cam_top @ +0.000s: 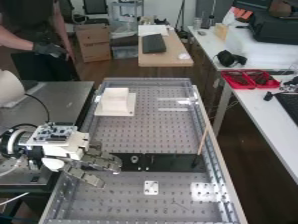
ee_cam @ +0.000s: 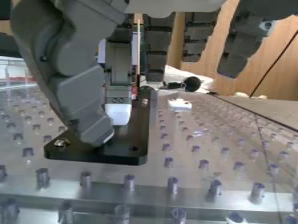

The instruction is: Grab the smaller nut and place it in the white container

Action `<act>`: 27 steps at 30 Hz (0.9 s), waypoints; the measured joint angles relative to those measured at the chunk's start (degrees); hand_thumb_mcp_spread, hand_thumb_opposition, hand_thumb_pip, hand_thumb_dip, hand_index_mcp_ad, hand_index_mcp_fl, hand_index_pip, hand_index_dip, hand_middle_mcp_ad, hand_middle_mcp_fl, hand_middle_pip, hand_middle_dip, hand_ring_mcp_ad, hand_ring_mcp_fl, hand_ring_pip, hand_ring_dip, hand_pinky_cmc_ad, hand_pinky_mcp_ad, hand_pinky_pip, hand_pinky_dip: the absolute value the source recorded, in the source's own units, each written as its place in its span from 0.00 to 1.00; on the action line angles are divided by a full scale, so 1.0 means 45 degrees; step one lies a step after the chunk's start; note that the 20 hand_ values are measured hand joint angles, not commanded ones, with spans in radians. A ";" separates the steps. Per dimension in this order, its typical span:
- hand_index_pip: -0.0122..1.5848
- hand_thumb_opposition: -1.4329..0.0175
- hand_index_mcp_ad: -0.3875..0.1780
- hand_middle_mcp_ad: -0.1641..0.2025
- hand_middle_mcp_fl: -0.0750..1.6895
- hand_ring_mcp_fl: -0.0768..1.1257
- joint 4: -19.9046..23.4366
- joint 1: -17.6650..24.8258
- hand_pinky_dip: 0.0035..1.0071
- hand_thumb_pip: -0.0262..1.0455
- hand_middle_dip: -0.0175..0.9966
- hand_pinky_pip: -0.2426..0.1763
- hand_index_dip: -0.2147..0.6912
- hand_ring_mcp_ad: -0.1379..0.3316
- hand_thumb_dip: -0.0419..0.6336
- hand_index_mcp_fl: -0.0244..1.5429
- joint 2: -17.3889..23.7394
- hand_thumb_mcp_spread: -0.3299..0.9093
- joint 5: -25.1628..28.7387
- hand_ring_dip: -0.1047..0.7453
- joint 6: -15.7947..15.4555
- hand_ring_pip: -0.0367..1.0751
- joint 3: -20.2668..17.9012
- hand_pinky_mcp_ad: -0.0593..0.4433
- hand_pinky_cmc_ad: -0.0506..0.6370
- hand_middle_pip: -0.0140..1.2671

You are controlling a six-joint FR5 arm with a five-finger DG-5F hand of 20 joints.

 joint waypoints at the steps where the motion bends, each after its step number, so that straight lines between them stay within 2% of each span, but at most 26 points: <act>1: 0.96 0.38 0.42 0.52 0.17 0.06 -0.0006 0.0000 0.19 0.66 0.27 0.63 0.50 0.57 0.42 0.18 -0.0003 0.62 0.0005 0.27 0.0002 0.12 0.0002 0.71 0.56 0.11; 15: 0.95 0.38 0.43 0.52 0.16 0.06 -0.0005 0.0031 0.19 0.66 0.27 0.63 0.50 0.57 0.43 0.19 -0.0024 0.61 0.0072 0.27 0.0091 0.12 0.0022 0.71 0.56 0.11; 19: 0.95 0.36 0.42 0.52 0.19 0.08 -0.0039 0.0052 0.19 0.64 0.27 0.63 0.49 0.57 0.39 0.23 0.0031 0.61 0.0070 0.27 0.0122 0.12 0.0065 0.71 0.56 0.11; 21: 0.95 0.35 0.42 0.52 0.19 0.08 -0.0046 0.0069 0.19 0.57 0.27 0.63 0.50 0.56 0.38 0.30 0.0110 0.61 0.0061 0.27 0.0144 0.12 0.0098 0.71 0.56 0.11; 27: 0.95 0.35 0.42 0.52 0.19 0.08 -0.0134 0.0129 0.19 0.57 0.27 0.63 0.50 0.56 0.38 0.30 0.0292 0.61 -0.0010 0.27 0.0129 0.12 0.0198 0.71 0.56 0.11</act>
